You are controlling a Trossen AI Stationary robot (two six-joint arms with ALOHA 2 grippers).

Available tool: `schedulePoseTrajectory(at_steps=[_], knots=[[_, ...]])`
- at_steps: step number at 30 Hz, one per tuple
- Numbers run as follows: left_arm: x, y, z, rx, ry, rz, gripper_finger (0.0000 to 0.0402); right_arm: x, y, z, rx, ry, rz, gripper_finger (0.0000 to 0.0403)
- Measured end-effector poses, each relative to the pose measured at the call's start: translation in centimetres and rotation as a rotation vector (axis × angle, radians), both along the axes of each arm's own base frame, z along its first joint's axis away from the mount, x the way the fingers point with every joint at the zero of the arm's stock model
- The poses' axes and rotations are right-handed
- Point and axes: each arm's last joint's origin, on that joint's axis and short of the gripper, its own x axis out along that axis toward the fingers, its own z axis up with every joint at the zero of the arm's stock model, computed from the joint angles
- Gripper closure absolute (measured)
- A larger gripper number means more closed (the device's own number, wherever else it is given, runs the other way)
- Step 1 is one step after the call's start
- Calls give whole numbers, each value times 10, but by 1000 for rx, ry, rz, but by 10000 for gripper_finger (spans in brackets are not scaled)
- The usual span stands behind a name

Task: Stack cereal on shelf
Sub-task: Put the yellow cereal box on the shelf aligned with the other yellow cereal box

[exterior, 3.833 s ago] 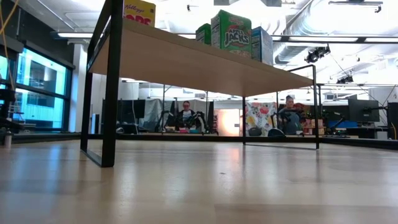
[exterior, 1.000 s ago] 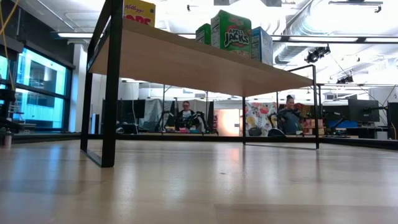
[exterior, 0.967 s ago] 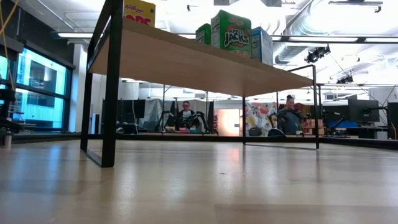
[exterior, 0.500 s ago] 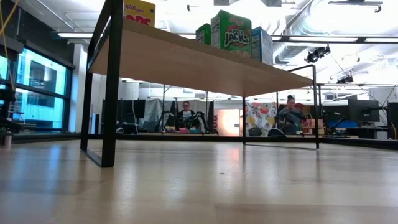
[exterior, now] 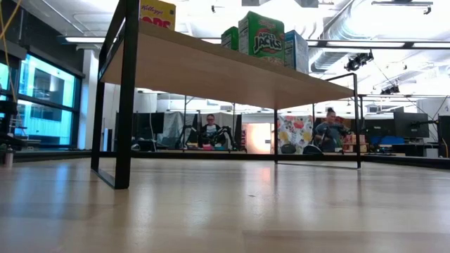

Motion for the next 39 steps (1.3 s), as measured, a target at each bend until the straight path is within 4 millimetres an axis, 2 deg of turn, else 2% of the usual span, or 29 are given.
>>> schedulePoseTrajectory(at_steps=[3,7,10,13,18,21,24,30,35,39], knots=[[0,0,0,17,5,2,165,1,-17,22,44,-18,-59,298],[0,0,0,19,3,3,165,18,-44,72,132,-138,-102,304],[0,0,2,22,-9,2,165,40,-66,112,148,-318,-142,305],[0,0,2,22,-18,2,165,66,-89,149,80,-507,-161,306],[-1,0,4,23,-36,2,165,119,-119,184,-119,-685,-101,306],[-1,0,6,25,-60,3,165,153,-134,188,-168,-687,-73,306],[-1,0,7,22,-72,3,165,182,-145,184,-137,-642,-55,306],[-2,0,11,30,-108,4,165,227,-144,164,-90,-532,20,306],[-2,0,11,49,-101,7,165,255,-143,146,-106,-478,35,306],[-2,0,11,42,-103,6,165,263,-143,132,-104,-446,49,306]])
